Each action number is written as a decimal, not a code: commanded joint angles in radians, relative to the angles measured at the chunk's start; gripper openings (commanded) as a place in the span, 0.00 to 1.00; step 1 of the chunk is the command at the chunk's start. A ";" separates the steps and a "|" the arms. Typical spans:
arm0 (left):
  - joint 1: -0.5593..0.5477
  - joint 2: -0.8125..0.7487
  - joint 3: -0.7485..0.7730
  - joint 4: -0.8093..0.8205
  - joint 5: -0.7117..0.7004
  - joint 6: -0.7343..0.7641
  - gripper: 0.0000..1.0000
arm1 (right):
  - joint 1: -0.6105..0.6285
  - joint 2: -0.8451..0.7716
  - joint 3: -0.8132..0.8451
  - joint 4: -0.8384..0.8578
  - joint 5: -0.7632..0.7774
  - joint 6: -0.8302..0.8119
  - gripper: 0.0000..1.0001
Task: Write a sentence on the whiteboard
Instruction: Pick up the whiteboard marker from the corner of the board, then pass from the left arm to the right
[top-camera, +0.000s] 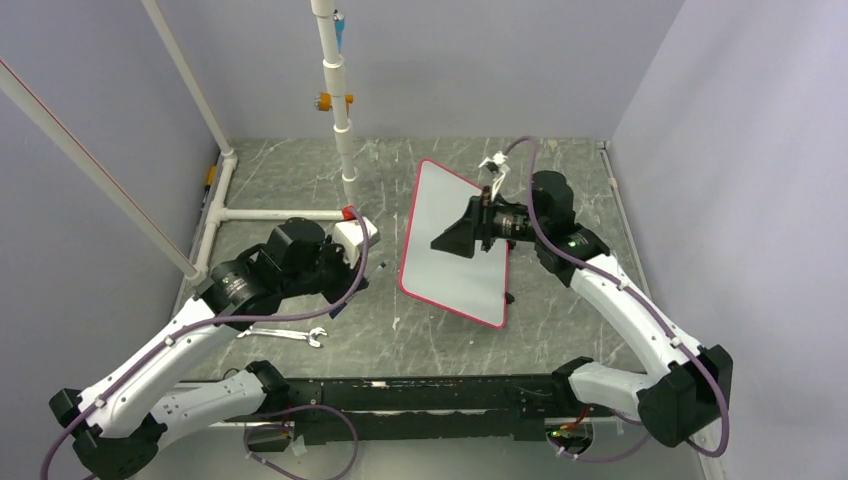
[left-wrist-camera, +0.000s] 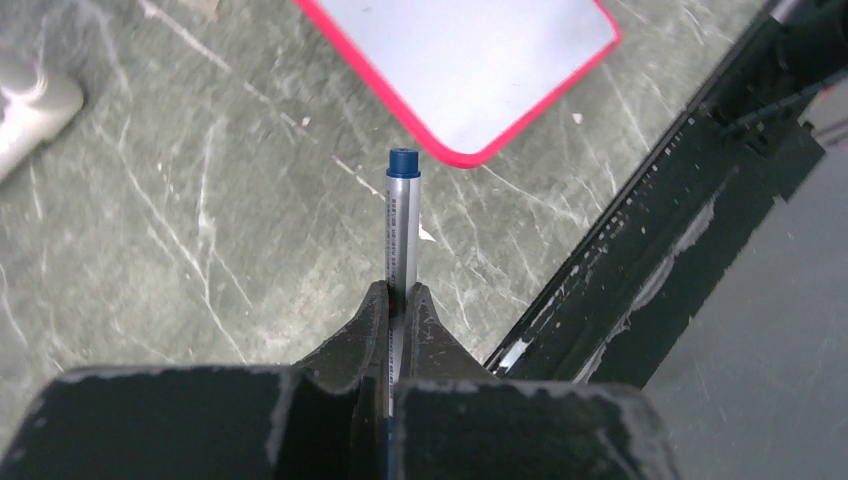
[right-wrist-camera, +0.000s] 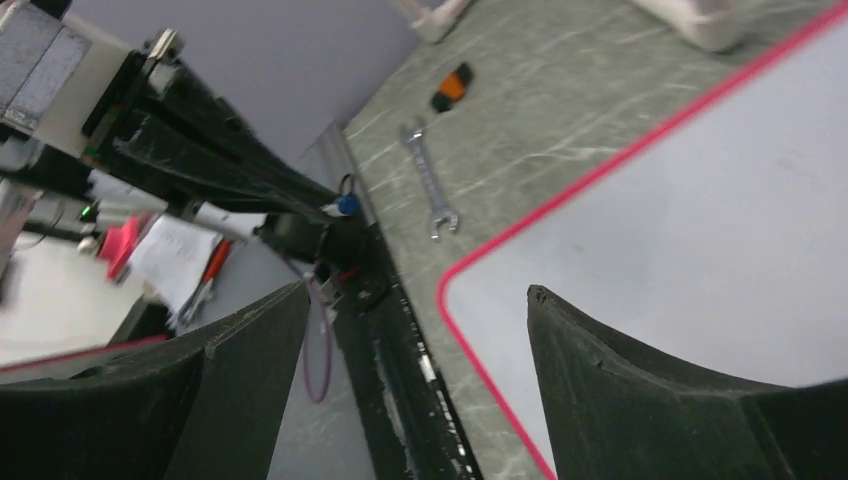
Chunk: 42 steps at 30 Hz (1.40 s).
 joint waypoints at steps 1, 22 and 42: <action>-0.007 0.022 0.090 -0.027 0.154 0.196 0.00 | 0.086 0.042 0.092 0.005 -0.102 -0.033 0.80; -0.054 0.221 0.294 0.025 0.233 0.388 0.00 | 0.250 0.180 0.162 0.017 -0.110 0.008 0.60; -0.066 0.177 0.230 0.020 0.215 0.429 0.00 | 0.264 0.169 0.170 0.038 -0.099 0.015 0.52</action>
